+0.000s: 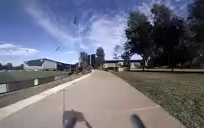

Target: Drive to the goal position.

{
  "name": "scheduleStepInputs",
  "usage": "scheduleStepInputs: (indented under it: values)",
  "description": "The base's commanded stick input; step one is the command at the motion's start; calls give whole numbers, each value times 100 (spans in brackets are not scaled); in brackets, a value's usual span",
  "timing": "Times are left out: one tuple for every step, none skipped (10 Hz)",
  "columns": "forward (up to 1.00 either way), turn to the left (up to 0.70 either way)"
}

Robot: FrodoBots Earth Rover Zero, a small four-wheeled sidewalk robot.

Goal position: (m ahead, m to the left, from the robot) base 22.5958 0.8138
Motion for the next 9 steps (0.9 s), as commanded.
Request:
scheduleStepInputs:
  values:
    - [70,0]
    - [70,0]
    - [70,0]
    - [70,0]
    - [70,0]
    - [70,0]
    - [70,0]
    - [70,0]
    - [70,0]
